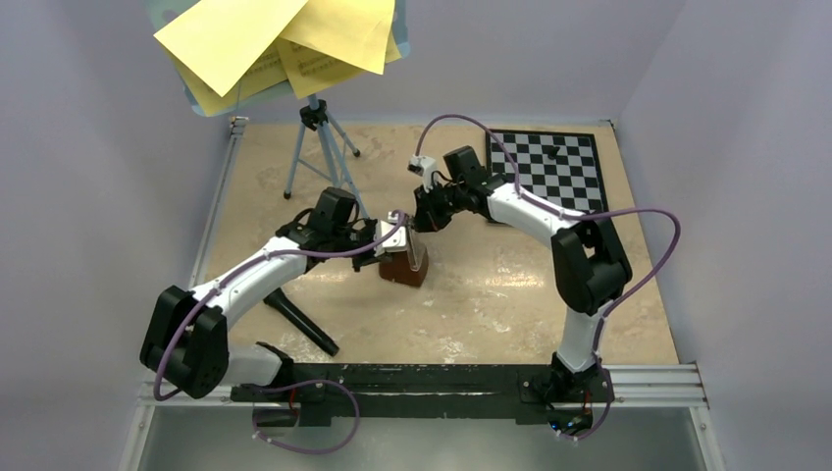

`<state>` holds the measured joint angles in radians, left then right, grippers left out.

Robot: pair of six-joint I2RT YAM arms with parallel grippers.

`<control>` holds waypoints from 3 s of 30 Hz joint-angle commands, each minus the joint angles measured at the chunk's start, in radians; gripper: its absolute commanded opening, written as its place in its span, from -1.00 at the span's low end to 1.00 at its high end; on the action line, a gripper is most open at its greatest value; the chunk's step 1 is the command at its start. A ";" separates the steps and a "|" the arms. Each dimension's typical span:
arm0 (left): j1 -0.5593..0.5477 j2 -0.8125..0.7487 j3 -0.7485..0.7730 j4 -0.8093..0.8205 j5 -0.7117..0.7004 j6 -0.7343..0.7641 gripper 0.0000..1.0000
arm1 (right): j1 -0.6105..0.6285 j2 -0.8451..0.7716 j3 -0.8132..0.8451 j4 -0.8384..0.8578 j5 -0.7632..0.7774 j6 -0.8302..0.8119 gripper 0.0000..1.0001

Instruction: Pack up the instrument practice props

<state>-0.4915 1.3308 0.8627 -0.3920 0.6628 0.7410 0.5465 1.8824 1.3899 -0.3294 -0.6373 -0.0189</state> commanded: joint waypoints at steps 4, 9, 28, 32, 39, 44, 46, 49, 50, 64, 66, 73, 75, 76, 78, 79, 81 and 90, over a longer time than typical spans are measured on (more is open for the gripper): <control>0.048 0.041 0.043 0.198 -0.126 0.035 -1.00 | -0.022 -0.144 -0.099 -0.025 0.024 -0.043 -1.00; 0.081 0.093 0.082 0.218 -0.134 0.036 -1.00 | -0.022 -0.181 -0.122 -0.031 0.016 -0.062 -1.00; 0.090 -0.048 0.018 -0.232 0.043 -0.206 0.27 | -0.091 -0.290 0.052 -0.196 -0.059 -0.281 -0.84; 0.032 -0.063 -0.015 -0.097 0.098 -0.215 0.14 | -0.089 -0.171 0.144 -0.201 0.027 -0.297 -0.99; 0.006 0.093 0.079 0.152 -0.160 -0.315 0.21 | -0.088 -0.105 0.127 -0.129 0.052 -0.127 -1.00; 0.027 0.155 0.117 0.205 -0.194 -0.238 0.32 | -0.077 -0.171 0.024 -0.118 0.028 -0.101 -1.00; 0.038 0.180 0.150 0.173 -0.170 -0.225 0.32 | -0.070 -0.194 -0.005 -0.117 0.029 -0.099 -1.00; 0.045 0.172 0.150 0.112 -0.129 -0.177 0.34 | -0.068 -0.212 -0.026 -0.117 0.016 -0.095 -1.00; 0.046 0.153 0.143 0.082 -0.125 -0.160 0.34 | -0.068 -0.218 -0.027 -0.116 0.015 -0.094 -1.00; 0.104 0.088 -0.010 -0.001 -0.055 -0.302 0.99 | -0.086 -0.399 0.026 -0.170 -0.086 -0.206 -0.17; 0.094 0.115 0.014 0.013 -0.087 -0.377 0.99 | -0.085 -0.400 0.052 -0.136 -0.130 -0.193 0.06; 0.136 0.113 0.007 0.139 -0.026 -0.575 0.99 | -0.056 -0.273 0.197 -0.113 -0.142 -0.143 0.24; 0.159 0.140 0.023 0.164 0.024 -0.673 0.99 | -0.045 -0.215 0.256 -0.179 -0.123 -0.143 0.24; 0.174 0.156 0.033 0.173 0.050 -0.771 0.98 | -0.045 -0.188 0.281 -0.211 -0.128 -0.116 0.23; 0.194 0.182 0.041 0.217 0.114 -0.946 0.98 | -0.049 -0.158 0.297 -0.234 -0.126 -0.084 0.20; 0.195 0.177 0.020 0.259 0.116 -1.021 0.98 | -0.050 -0.159 0.284 -0.235 -0.126 -0.098 0.20; 0.194 0.148 -0.062 0.418 0.084 -1.146 0.97 | -0.048 -0.184 0.230 -0.200 -0.132 -0.108 0.22; 0.224 0.186 -0.199 0.599 -0.002 -1.333 0.91 | -0.056 -0.103 0.294 -0.233 -0.273 0.053 0.30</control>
<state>-0.2962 1.4963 0.6987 0.0387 0.6724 -0.4099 0.4973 1.7428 1.6043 -0.5358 -0.8139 -0.0994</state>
